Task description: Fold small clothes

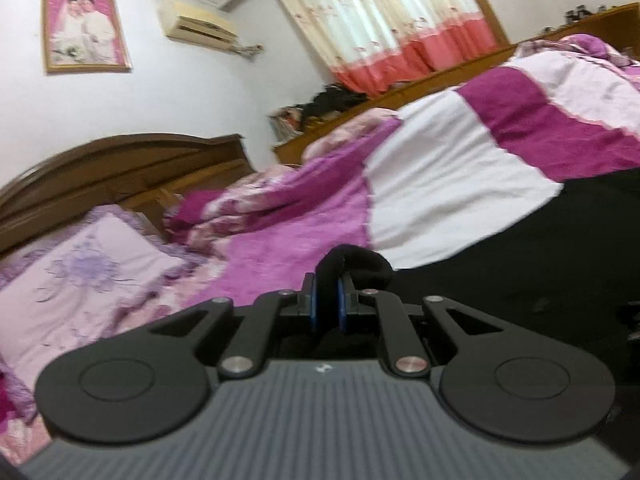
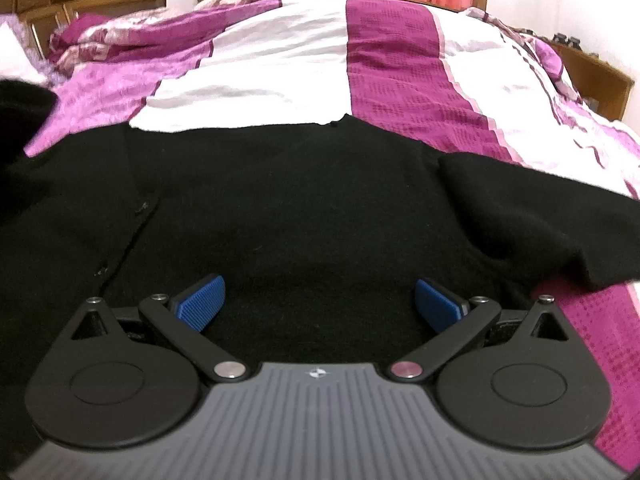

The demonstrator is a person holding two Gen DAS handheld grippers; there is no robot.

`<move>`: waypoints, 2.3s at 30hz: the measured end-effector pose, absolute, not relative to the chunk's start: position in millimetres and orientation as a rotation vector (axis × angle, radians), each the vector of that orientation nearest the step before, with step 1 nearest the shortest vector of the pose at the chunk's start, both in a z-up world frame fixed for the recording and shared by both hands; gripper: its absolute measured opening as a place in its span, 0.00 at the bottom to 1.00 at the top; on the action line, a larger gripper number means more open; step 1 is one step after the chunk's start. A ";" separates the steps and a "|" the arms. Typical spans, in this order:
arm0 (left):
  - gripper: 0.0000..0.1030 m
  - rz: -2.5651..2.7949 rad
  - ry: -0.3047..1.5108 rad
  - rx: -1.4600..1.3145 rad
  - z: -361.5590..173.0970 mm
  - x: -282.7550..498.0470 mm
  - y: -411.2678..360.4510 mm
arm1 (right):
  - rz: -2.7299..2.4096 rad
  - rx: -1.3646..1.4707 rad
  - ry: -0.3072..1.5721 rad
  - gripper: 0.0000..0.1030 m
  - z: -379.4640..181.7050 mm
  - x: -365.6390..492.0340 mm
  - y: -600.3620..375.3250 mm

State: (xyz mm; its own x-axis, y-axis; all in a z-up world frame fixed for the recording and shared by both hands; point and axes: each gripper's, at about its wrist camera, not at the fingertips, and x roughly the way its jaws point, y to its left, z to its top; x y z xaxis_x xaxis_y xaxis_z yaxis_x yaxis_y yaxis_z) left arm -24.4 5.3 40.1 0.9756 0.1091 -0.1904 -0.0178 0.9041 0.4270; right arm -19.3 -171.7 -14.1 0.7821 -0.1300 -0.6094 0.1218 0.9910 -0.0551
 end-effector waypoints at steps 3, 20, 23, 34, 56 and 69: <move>0.12 -0.001 0.254 0.413 34.9 -19.1 -9.6 | -0.130 0.010 0.657 1.00 -12.8 -18.5 -176.0; 0.69 -0.407 0.633 -0.025 26.1 9.3 13.4 | -0.064 0.013 0.654 1.00 -10.8 -12.2 -181.2; 0.69 -0.478 0.603 -0.159 56.8 4.2 32.7 | 0.025 0.076 0.599 0.93 -4.9 -17.2 -184.2; 0.68 -0.040 0.691 0.083 64.8 20.7 57.6 | 0.246 0.109 0.476 0.52 21.0 -32.5 -151.3; 0.68 0.062 0.603 -0.165 94.3 38.0 84.0 | 0.410 0.408 0.478 0.03 48.5 25.2 -95.3; 0.68 -0.122 0.823 -0.387 47.8 53.9 78.5 | 0.229 0.214 0.467 0.03 84.5 -14.0 -225.6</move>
